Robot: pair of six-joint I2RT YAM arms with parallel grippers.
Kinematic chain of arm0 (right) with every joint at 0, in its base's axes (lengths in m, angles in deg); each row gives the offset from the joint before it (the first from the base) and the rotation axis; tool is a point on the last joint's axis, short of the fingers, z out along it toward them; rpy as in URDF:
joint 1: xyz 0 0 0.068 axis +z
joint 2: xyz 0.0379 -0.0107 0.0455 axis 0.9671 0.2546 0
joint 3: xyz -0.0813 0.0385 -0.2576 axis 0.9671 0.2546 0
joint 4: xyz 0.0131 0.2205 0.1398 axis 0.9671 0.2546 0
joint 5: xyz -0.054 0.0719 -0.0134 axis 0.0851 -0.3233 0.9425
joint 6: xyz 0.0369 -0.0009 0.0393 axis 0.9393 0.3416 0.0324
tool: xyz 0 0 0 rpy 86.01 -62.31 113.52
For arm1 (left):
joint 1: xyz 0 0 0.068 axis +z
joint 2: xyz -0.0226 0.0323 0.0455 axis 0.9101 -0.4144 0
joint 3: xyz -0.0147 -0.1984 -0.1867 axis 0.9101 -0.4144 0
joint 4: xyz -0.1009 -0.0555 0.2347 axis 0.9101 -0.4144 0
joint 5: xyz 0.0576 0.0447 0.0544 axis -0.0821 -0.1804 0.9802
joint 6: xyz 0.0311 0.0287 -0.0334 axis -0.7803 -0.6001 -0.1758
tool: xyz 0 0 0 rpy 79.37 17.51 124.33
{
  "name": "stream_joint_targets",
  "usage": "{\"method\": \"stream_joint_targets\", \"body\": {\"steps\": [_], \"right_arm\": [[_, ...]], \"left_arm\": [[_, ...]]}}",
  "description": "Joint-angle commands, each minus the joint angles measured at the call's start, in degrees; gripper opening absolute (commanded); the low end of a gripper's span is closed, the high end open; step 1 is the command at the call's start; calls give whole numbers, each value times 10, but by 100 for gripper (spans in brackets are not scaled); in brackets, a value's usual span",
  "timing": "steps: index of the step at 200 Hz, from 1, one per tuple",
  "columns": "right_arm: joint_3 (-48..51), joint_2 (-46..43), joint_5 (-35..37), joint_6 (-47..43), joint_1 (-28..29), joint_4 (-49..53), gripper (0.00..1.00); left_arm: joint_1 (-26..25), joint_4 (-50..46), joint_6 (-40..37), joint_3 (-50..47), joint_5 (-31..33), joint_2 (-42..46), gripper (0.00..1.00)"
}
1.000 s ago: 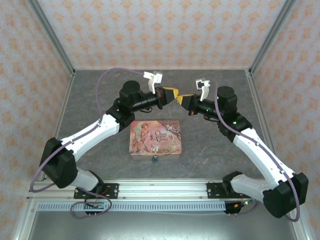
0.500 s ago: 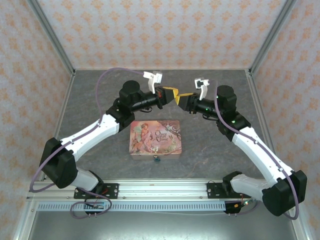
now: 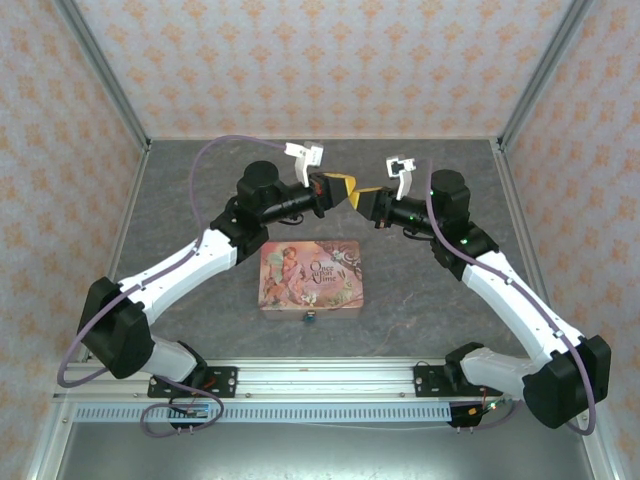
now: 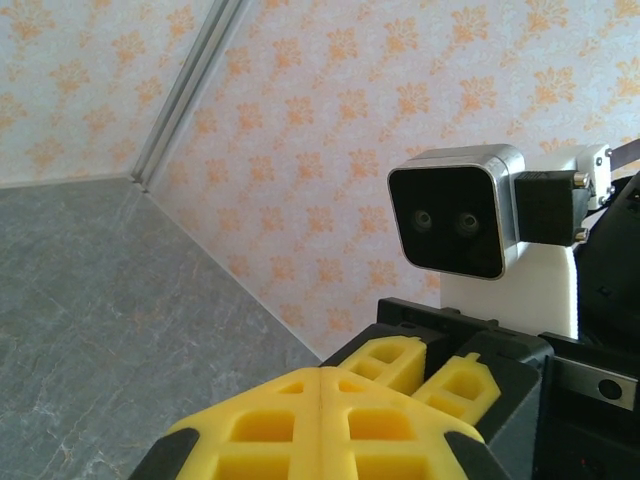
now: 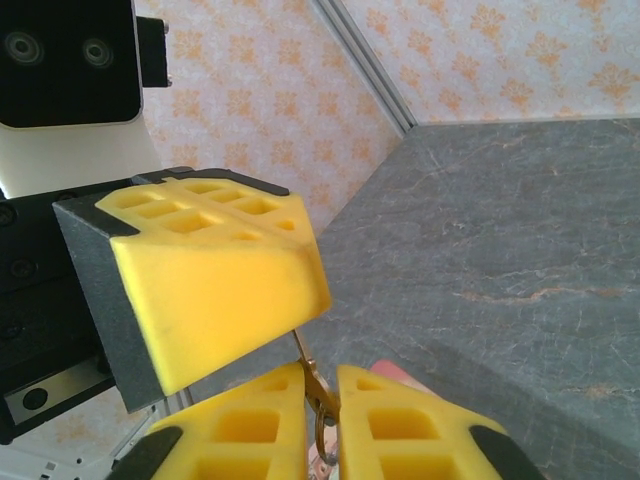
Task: Unlock a padlock with a key
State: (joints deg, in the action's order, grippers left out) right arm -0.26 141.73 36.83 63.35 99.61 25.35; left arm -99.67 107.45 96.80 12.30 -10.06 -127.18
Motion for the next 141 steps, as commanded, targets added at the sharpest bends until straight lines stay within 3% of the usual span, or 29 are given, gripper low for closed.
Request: {"method": "stream_joint_targets", "body": {"steps": [1, 31, 93, 141], "right_arm": [[-4, -3, -4, -5, 4, -9, 10], [-1, -6, 1, -9, 4, -2, 9], [2, -5, 0, -5, 4, -8, 20], [7, -6, 2, -3, 4, -8, 19]], "left_arm": [[-5, 6, -15, 10, 13, 21, 0], [-6, 8, -14, 3, 33, 24, 0], [-5, 11, -13, 2, 40, 24, 0], [-6, 8, -13, 1, 49, 24, 0]]}}
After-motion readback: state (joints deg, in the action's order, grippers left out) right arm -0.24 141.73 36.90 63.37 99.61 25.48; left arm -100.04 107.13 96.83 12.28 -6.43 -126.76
